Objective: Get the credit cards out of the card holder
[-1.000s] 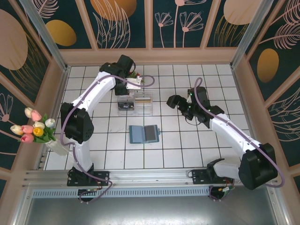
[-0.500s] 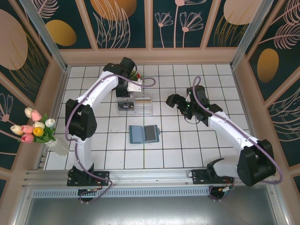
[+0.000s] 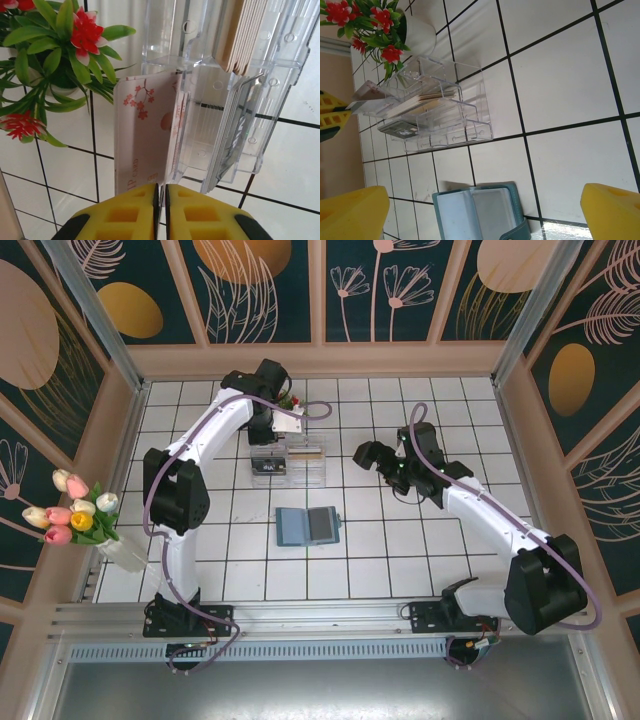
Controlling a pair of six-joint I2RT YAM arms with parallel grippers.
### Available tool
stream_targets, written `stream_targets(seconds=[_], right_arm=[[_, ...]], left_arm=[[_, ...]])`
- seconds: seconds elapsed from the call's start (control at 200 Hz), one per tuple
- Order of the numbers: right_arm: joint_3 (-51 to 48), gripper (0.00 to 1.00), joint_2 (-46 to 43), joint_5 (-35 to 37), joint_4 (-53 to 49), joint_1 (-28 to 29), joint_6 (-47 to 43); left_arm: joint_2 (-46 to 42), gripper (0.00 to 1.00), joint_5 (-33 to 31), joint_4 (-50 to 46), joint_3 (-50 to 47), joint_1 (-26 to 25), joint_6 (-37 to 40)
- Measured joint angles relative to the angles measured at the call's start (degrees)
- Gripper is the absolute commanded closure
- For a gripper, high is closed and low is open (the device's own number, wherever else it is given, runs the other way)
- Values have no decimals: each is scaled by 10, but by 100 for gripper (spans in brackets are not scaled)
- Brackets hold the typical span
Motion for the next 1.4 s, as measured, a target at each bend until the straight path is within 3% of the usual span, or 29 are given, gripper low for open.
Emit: stream_targets(seconds=[0.175, 0.575, 0.751, 0.881, 0.971, 1.076, 1.116, 1.246, 1.331, 1.401], right_arm=[[0, 1, 0, -2, 0, 0, 0], [0, 1, 0, -4, 2, 0, 0], [0, 1, 0, 8, -1, 6, -3], [7, 3, 2, 34, -11, 35, -8], [22, 6, 12, 65, -22, 72, -14], [44, 10, 33, 101, -35, 133, -17], [51, 13, 41, 113, -42, 158, -16], [72, 26, 74, 148, -57, 233, -7], [85, 42, 104, 164, -64, 271, 3], [91, 45, 131, 169, -65, 292, 21]], left_arm=[[0, 72, -4, 7, 0, 0, -7], [-3, 67, 2, 40, -1, 0, -15], [-65, 60, 25, 116, -65, 0, -63], [-145, 52, 35, 213, -146, 0, -148], [-205, 40, 32, 292, -217, 0, -232], [-265, 37, 17, 369, -296, 0, -332], [-286, 28, 8, 397, -328, 0, -371], [-350, 24, -29, 469, -435, 1, -501], [-391, 22, -34, 500, -496, 2, -573], [-427, 12, -33, 521, -543, 2, -630]])
